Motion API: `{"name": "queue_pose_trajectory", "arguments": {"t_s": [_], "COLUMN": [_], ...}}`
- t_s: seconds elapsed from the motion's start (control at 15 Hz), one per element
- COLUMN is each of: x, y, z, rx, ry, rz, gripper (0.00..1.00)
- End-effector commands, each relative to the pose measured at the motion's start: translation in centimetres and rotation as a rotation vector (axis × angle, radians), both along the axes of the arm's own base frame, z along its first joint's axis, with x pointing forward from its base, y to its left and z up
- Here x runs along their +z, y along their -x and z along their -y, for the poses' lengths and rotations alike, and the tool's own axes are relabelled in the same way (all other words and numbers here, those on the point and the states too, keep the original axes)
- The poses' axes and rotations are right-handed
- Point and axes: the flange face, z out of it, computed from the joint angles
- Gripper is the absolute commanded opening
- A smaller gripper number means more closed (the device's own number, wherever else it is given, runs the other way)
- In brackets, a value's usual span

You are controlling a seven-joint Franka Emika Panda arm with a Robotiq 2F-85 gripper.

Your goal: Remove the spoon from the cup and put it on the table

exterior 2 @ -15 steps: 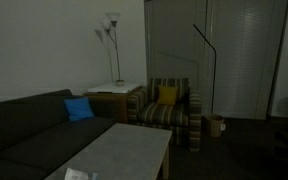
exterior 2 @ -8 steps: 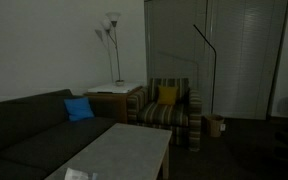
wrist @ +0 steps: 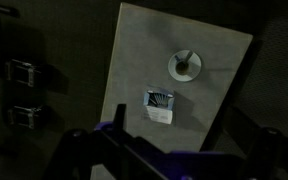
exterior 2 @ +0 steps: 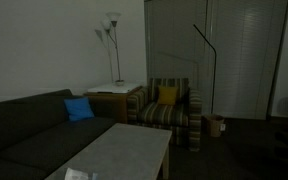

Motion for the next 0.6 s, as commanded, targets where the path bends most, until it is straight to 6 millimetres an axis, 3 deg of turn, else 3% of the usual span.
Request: {"name": "queue_pose_trajectory", "arguments": {"t_s": [0.0, 0.27, 0.33, 0.4, 0.53], "x": [-3.2, -7.6, -5.8, -6.8, -6.8], "y": [-2.5, -5.3, -3.5, -3.9, -4.0], "z": [-1.5, -1.8, -1.7, -1.7, -1.8], "rx": [0.044, 0.065, 0.046, 0.046, 0.046], "ry": [0.005, -0.008, -0.016, -0.018, -0.018], "rz": [-0.004, -0.025, -0.013, -0.027, -0.027], "gripper": [1.0, 1.0, 1.0, 1.0, 1.0]}}
